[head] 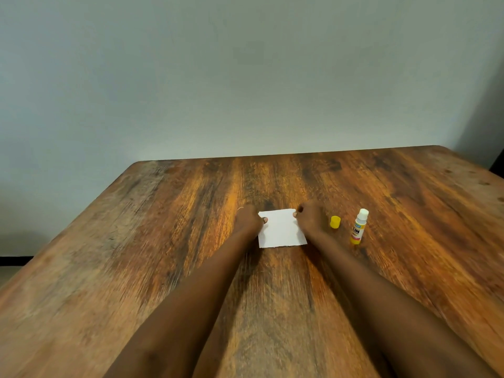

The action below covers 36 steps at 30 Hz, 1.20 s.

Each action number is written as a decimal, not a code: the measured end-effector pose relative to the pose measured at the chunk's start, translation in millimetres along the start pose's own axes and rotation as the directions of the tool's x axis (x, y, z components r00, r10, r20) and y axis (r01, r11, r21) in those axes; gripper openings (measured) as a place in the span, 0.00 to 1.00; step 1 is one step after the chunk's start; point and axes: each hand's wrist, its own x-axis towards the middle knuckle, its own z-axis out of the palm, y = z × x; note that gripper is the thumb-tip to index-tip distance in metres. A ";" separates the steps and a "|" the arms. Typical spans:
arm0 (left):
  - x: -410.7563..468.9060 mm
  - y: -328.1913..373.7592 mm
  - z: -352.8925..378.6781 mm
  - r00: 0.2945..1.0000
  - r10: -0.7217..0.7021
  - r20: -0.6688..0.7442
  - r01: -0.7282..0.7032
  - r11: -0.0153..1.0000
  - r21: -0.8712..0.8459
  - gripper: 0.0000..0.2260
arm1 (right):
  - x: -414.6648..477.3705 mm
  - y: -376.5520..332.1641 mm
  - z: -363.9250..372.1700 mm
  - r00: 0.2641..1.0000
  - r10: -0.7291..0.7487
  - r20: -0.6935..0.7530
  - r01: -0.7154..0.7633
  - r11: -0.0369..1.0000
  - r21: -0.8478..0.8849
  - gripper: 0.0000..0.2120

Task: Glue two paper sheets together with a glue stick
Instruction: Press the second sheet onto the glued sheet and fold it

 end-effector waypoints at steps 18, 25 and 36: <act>7.1 -11.2 -0.2 0.996 0.086 0.002 -0.084 0.966 0.245 0.18 | -2.4 6.6 31.2 0.866 -0.241 0.438 0.377 0.891 -0.254 0.30; 24.8 -3.6 -6.7 0.993 0.095 0.066 -0.109 0.962 0.252 0.15 | 15.4 -14.0 28.0 0.920 -0.313 0.236 0.352 0.925 -0.144 0.19; 32.9 -2.0 -2.9 0.984 0.067 0.165 -0.112 0.955 0.276 0.18 | 36.7 -24.6 25.5 0.848 -0.135 0.512 0.222 0.969 -0.111 0.22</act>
